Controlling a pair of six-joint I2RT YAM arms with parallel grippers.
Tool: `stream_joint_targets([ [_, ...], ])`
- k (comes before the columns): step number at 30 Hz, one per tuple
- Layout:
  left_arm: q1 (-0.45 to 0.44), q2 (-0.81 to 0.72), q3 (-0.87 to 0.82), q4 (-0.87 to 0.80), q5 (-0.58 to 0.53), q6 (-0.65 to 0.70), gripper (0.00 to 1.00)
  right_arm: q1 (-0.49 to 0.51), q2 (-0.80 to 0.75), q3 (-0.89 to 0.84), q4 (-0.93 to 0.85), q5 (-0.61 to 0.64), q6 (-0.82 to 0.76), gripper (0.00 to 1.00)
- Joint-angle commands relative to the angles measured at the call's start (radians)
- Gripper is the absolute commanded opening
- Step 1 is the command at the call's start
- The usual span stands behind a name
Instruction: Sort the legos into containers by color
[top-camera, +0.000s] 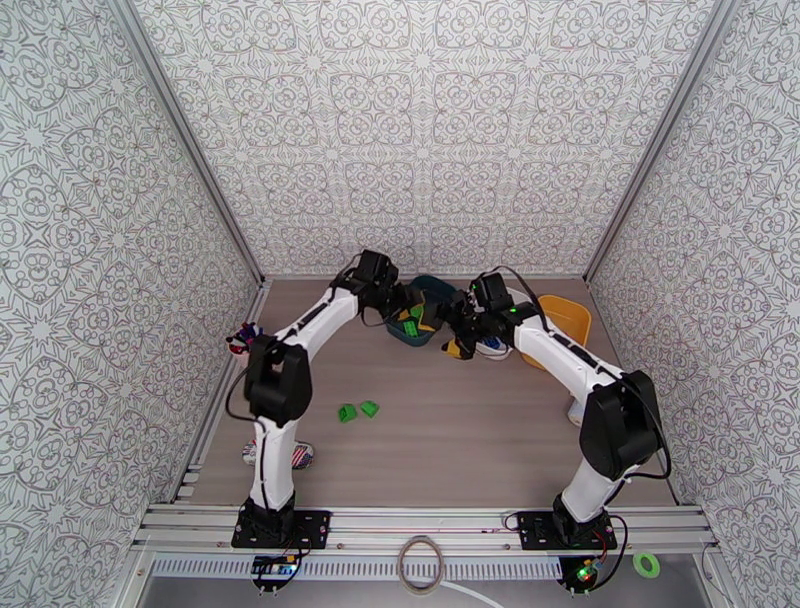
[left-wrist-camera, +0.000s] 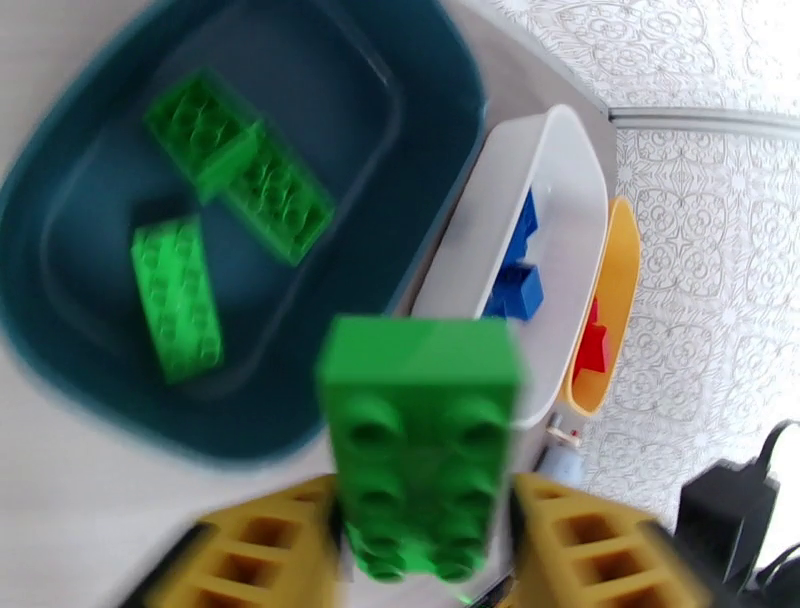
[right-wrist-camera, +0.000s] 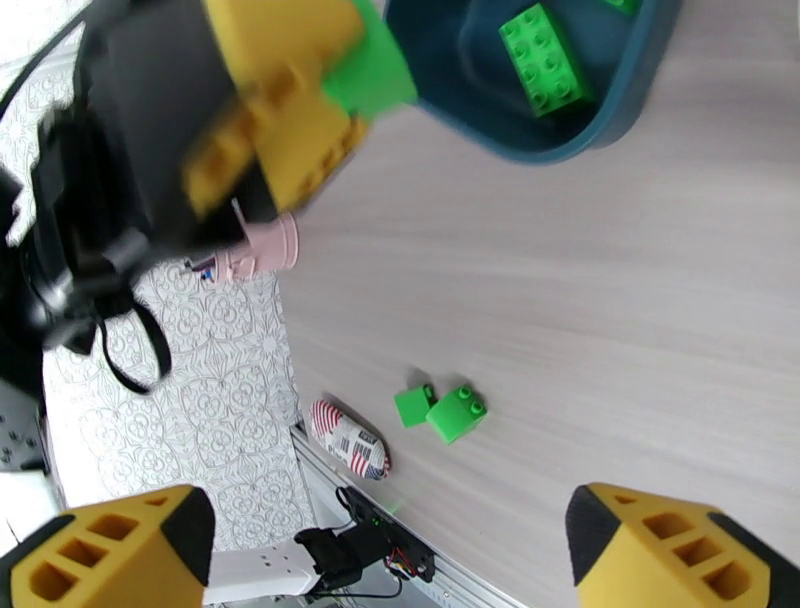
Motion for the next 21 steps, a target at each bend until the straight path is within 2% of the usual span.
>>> stream_joint_targets([
  [1,0.01,0.057,0.134,-0.127,-0.003,0.047,0.74,-0.009,-0.041,0.041,-0.056,0.018,-0.035,0.99],
  [6,0.004,0.001,0.101,-0.171,-0.049,0.09,0.75,-0.009,-0.051,0.028,-0.095,0.046,-0.063,0.99],
  [11,-0.004,-0.16,-0.116,-0.176,-0.146,0.124,0.74,-0.005,-0.066,-0.015,-0.099,0.048,-0.072,0.98],
  [17,-0.01,-0.383,-0.378,-0.183,-0.274,0.14,0.74,0.032,-0.064,-0.035,-0.129,0.058,-0.093,0.89],
  [21,-0.017,-0.478,-0.501,-0.22,-0.351,0.154,0.73,0.082,-0.054,-0.027,-0.172,0.099,-0.115,0.86],
])
